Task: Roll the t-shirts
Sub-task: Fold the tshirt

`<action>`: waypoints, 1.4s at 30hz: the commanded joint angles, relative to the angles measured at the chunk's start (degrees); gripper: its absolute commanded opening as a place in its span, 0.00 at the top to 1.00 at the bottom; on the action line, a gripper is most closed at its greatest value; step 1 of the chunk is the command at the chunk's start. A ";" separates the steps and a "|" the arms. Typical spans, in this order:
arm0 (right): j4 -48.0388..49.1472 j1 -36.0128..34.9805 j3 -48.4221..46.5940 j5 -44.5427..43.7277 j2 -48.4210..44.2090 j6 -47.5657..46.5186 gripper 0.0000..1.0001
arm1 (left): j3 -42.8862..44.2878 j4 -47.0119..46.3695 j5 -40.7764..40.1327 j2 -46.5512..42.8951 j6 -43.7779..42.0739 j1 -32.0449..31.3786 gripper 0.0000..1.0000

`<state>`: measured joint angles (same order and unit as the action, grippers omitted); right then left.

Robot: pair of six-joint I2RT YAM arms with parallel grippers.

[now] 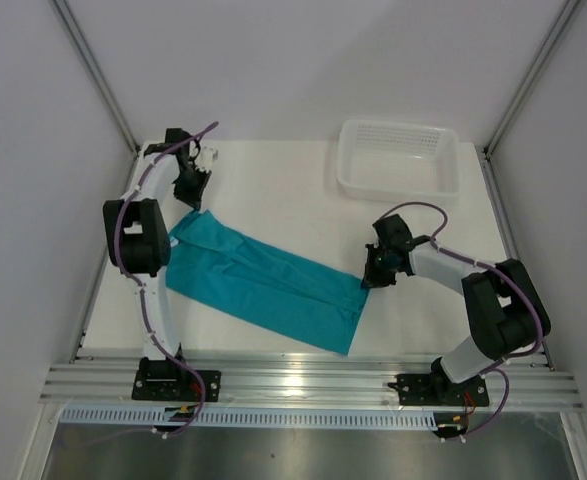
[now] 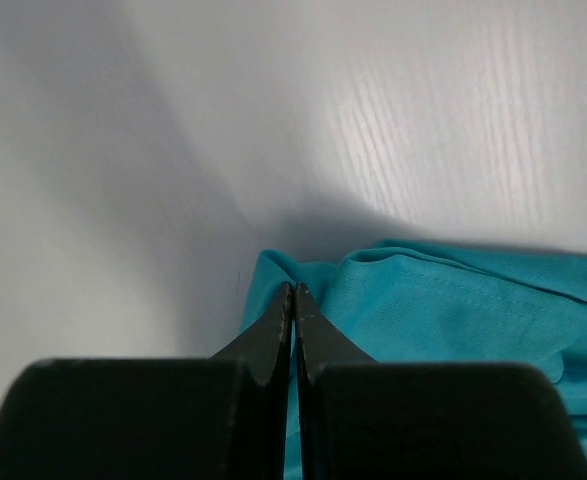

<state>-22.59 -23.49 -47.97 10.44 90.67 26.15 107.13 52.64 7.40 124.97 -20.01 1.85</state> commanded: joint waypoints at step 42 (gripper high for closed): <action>-2.20 0.19 4.19 2.92 -5.07 4.70 0.91 | -9.21 -6.05 -7.84 -7.19 14.65 -4.04 0.42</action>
<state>-26.57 -23.49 -43.92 12.60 85.08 30.85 99.81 47.57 -3.77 117.89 -7.64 -2.00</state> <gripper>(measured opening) 0.098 0.599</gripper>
